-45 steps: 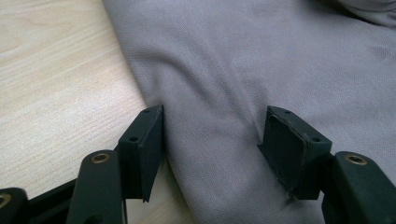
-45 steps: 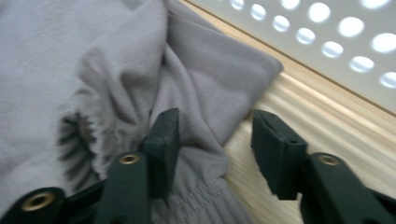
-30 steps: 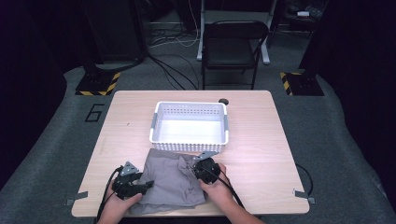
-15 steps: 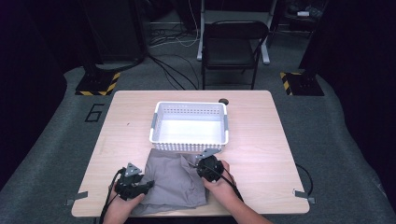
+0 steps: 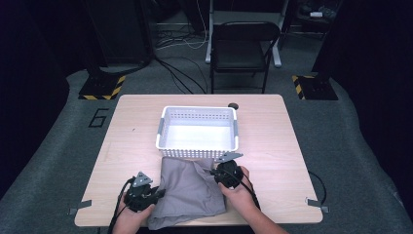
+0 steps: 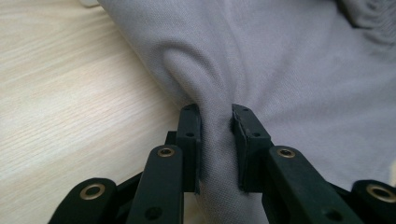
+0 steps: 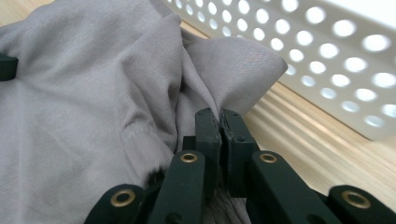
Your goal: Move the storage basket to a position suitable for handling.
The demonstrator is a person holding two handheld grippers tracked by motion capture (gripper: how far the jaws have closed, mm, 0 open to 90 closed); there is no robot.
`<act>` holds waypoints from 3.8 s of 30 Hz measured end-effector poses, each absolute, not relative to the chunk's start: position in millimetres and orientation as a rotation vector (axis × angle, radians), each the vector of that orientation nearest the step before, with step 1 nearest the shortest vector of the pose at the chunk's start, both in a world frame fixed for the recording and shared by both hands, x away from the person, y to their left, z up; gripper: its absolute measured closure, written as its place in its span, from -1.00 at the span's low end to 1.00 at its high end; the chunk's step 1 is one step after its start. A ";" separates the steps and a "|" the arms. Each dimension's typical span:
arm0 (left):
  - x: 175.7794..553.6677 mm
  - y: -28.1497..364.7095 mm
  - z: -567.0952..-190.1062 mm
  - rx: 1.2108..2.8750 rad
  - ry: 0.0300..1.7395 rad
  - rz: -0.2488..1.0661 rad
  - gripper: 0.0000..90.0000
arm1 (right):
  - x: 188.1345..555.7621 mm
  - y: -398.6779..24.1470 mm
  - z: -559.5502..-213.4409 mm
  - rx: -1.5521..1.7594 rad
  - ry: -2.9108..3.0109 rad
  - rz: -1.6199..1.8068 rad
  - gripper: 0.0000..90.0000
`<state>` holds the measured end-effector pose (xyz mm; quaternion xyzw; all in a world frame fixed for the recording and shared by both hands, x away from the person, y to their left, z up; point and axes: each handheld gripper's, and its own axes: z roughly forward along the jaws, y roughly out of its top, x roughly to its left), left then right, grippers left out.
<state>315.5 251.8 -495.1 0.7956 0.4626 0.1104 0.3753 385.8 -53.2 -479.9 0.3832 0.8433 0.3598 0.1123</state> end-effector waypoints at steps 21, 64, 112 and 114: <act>320.1 244.8 -502.1 2.076 1.200 0.240 0.65 | 394.4 -72.6 -496.5 1.235 2.522 1.084 0.80; 307.1 244.5 -513.5 2.089 1.216 0.237 -0.27 | 396.7 -49.3 -511.6 1.134 2.515 0.955 -0.03; 307.0 235.3 -441.9 2.034 1.100 0.191 0.70 | 382.6 -69.1 -416.9 1.065 2.472 1.119 0.83; 308.8 235.2 -435.4 2.036 1.089 0.198 0.71 | 383.2 -70.1 -409.5 1.053 2.463 1.117 0.83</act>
